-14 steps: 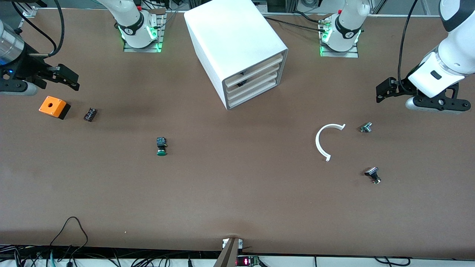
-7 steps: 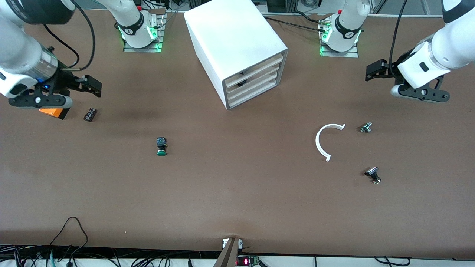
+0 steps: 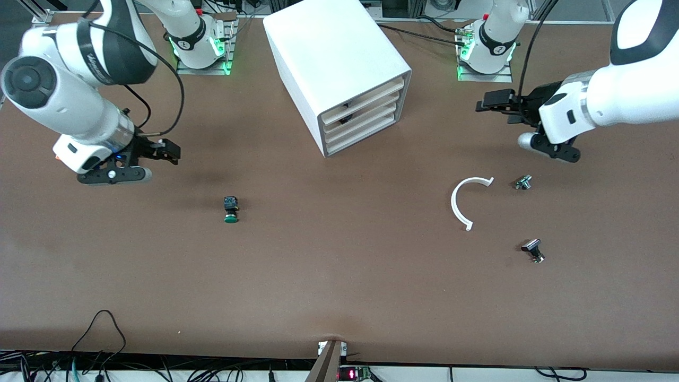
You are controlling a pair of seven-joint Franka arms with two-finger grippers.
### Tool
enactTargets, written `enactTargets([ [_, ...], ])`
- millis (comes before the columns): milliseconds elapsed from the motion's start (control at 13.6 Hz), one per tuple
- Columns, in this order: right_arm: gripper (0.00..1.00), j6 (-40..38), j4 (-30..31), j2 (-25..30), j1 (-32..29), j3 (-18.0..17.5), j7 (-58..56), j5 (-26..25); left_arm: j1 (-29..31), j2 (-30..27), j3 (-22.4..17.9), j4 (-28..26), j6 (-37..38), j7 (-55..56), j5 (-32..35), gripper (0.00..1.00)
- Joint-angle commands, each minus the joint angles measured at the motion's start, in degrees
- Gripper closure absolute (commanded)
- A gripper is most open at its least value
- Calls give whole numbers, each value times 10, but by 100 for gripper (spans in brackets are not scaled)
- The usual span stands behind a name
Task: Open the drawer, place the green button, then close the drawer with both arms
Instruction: 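Move the right gripper to the green button while the left gripper reaches the drawer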
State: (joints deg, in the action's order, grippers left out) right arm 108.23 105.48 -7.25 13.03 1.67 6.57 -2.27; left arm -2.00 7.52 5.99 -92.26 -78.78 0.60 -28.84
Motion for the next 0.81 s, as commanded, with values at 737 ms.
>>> enactTargets([
  [737,0,201,55,-114,16,-19,6,38,5,200,-3,-78,-43,-348,-335,4],
])
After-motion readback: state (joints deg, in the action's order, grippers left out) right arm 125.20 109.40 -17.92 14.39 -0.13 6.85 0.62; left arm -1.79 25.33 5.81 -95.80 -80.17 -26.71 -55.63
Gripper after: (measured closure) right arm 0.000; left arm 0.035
